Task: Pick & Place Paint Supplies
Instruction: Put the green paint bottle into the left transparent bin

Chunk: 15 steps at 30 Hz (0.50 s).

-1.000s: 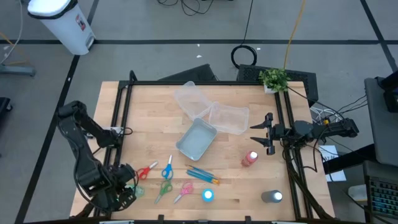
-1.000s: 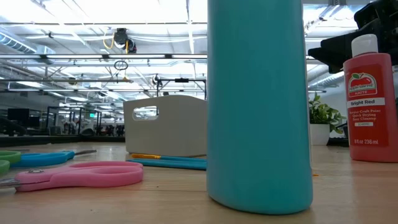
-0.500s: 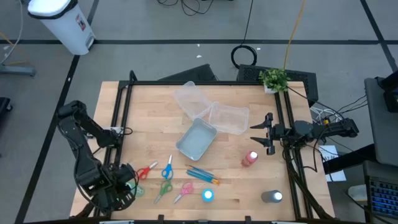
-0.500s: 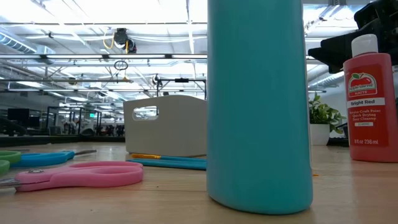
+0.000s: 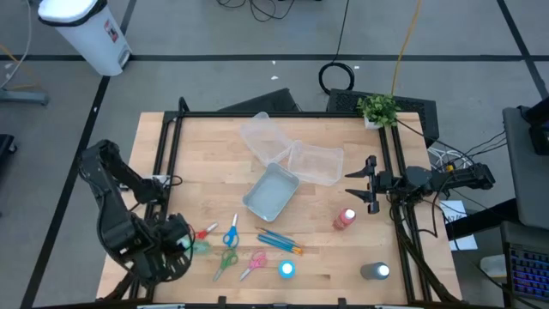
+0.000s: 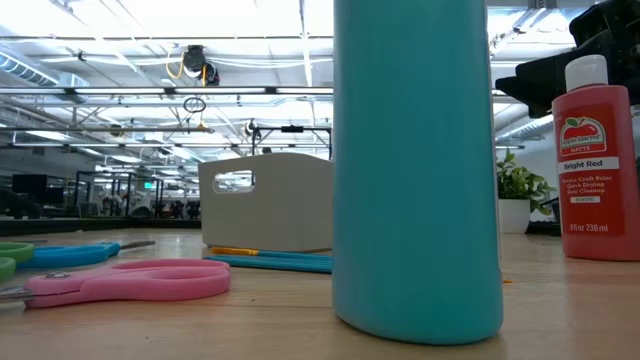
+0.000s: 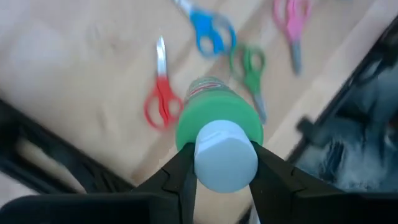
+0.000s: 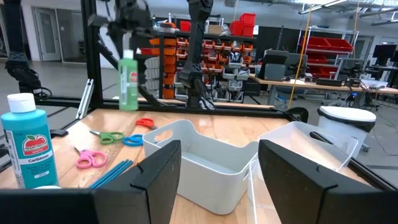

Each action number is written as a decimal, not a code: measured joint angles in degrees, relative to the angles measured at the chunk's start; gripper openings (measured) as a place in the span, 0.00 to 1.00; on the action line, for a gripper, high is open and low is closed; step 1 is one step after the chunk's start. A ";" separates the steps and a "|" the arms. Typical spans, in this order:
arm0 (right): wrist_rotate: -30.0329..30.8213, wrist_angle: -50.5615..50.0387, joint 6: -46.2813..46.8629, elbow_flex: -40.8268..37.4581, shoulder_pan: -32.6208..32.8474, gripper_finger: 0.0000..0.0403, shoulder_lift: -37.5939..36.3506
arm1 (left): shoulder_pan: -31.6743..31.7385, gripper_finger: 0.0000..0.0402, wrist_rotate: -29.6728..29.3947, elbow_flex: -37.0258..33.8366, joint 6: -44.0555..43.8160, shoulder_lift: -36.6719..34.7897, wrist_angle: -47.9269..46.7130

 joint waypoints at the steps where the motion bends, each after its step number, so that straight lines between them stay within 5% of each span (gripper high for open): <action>1: 0.00 0.00 0.00 0.00 0.00 0.52 0.00 | 1.05 0.30 -1.67 1.34 1.46 0.00 -1.15; 15: 0.00 0.02 0.01 0.01 0.00 0.52 0.00 | 28.50 0.30 -8.15 13.31 36.08 -0.17 -3.28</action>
